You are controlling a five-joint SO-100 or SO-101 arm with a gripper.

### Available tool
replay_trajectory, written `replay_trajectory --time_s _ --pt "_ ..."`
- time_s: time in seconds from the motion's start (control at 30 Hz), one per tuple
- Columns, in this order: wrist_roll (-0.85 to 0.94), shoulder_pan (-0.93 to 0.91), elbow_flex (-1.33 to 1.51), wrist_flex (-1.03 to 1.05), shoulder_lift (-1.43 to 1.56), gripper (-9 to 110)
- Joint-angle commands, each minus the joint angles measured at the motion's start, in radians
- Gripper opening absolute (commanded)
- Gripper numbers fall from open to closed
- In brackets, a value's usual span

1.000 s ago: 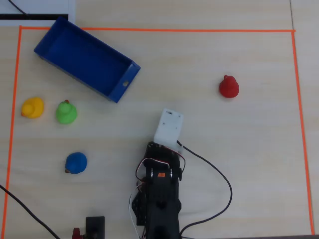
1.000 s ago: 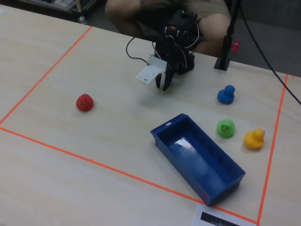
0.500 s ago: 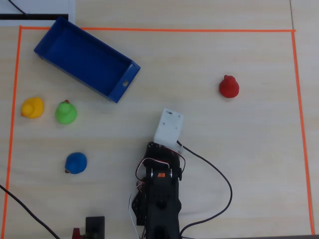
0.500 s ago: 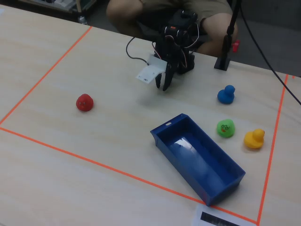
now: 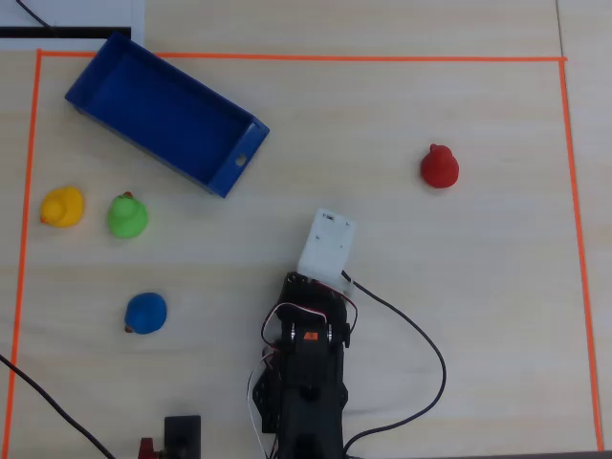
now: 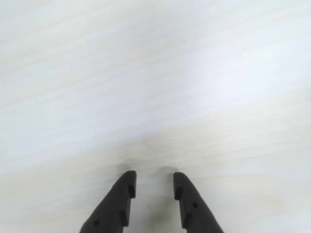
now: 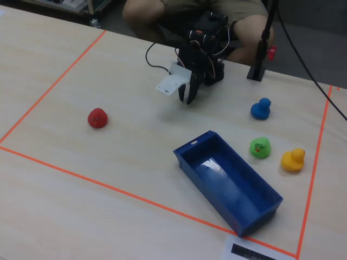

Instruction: Grasp green duck and put it into box.

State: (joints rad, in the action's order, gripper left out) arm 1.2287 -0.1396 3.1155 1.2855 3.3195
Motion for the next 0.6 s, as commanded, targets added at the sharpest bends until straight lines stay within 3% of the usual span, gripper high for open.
replay_trajectory --time_s 0.0,0.43,0.57 --pt "-0.003 -0.02 -0.005 0.02 -0.009 8" --pt "-0.005 -0.006 -0.006 -0.021 -0.011 3" --pt "0.005 -0.017 -0.109 -0.092 -0.081 17"
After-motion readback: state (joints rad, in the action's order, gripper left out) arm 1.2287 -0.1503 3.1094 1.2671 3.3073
